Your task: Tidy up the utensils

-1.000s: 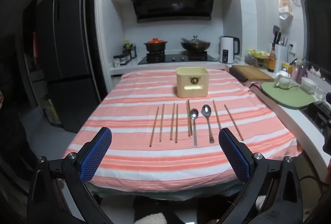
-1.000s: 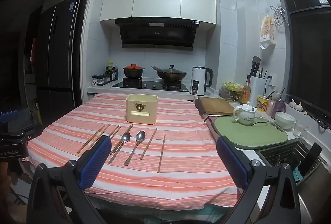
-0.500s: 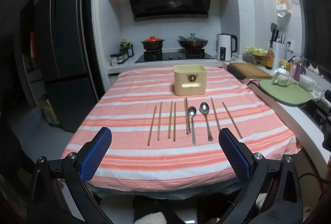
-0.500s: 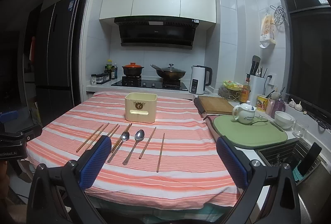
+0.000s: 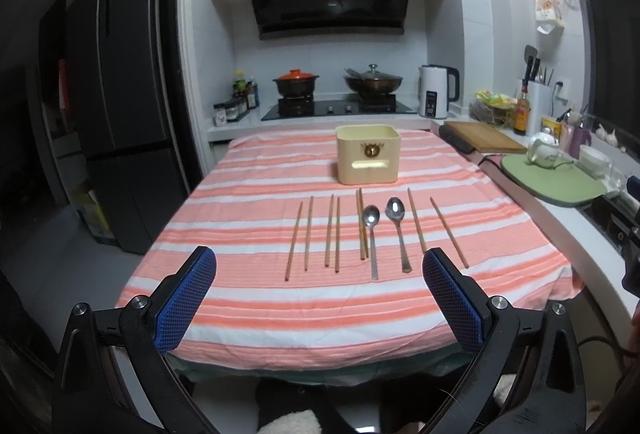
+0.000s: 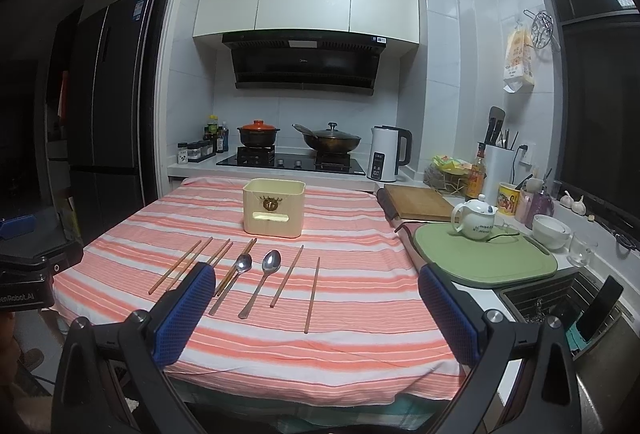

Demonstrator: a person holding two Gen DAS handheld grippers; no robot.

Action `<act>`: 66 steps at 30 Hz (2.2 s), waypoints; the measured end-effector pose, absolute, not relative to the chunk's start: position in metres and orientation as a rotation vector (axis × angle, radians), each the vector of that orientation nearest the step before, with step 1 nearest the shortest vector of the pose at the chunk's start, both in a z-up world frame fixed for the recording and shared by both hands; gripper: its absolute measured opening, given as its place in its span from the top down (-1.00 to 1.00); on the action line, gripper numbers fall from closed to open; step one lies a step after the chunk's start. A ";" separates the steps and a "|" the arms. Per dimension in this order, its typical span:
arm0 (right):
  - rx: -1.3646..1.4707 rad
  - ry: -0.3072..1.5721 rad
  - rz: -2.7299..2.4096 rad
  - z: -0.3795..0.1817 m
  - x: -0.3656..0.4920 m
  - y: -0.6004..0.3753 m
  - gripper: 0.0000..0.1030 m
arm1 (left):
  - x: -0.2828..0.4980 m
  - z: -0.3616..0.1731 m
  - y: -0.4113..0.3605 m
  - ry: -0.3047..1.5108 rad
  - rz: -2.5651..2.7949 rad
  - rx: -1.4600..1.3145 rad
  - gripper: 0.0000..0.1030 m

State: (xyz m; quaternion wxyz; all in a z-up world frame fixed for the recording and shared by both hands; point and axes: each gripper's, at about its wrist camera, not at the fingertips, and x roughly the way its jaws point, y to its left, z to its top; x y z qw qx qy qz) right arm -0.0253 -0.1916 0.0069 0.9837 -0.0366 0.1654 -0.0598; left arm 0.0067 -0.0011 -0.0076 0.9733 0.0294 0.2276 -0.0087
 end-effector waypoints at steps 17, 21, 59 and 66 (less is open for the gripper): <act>-0.080 0.338 -0.120 0.003 -0.021 -0.190 -1.00 | 0.008 -0.014 -0.005 0.470 -0.018 0.052 -0.99; -0.079 0.339 -0.120 0.003 -0.021 -0.190 -1.00 | 0.009 -0.012 -0.003 0.470 -0.019 0.052 -0.99; -0.081 0.350 -0.117 0.000 -0.017 -0.192 -1.00 | 0.015 -0.020 -0.002 0.498 -0.021 0.036 -0.99; -0.078 0.356 -0.118 0.000 -0.013 -0.194 -1.00 | 0.021 -0.017 0.007 0.491 -0.028 0.014 -0.99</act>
